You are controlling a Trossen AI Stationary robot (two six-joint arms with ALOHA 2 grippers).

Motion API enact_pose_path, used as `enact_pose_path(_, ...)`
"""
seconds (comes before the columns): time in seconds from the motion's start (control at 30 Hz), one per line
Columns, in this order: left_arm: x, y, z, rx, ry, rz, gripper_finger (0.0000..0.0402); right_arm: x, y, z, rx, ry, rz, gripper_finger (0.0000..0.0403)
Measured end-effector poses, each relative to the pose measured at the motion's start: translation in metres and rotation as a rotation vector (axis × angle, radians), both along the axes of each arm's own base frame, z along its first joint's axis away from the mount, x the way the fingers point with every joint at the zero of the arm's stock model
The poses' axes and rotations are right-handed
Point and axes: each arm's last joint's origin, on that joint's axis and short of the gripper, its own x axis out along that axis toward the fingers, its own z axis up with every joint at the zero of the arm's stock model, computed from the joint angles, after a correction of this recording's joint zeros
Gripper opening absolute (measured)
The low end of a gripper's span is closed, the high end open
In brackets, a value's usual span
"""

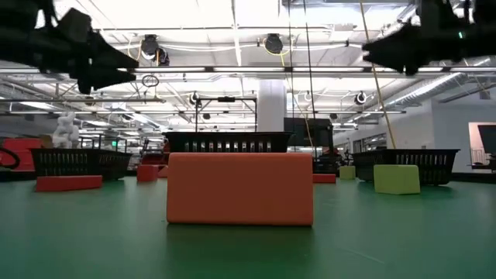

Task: Sort & place blocks by color
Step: Put the light green block into the middle black basket

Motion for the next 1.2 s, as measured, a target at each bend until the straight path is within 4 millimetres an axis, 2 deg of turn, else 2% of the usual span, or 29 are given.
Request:
enact_pose_path(0.13,0.012,0.011,0.016,-0.033,0.155,0.086,0.0281,0.024,-0.014,0.026,-0.011,0.196,-0.091,0.0249)
enact_pose_path(0.23,0.022,0.022,0.031,-0.053,0.204,0.161,0.0282,0.045,-0.033,0.047,-0.002,0.332,-0.179,0.0249)
enact_pose_path(0.4,0.041,0.043,0.050,-0.098,0.166,0.267,0.0283,0.068,-0.075,0.057,0.090,0.536,-0.292,0.0249)
enact_pose_path(0.5,0.052,0.053,0.052,-0.095,0.149,0.297,0.0283,0.074,-0.099,0.058,0.176,0.579,-0.296,0.0249)
enact_pose_path(0.7,0.067,0.081,0.048,-0.133,0.209,0.395,0.0283,0.074,-0.138,0.038,0.368,0.732,-0.291,0.0249)
enact_pose_path(0.87,0.081,0.098,0.052,-0.156,0.212,0.333,0.0283,0.075,-0.162,0.019,0.488,0.853,-0.288,0.0249)
enact_pose_path(1.2,0.102,0.110,0.032,-0.164,0.245,0.235,0.0283,0.076,-0.182,-0.015,0.566,0.985,-0.252,0.0249)
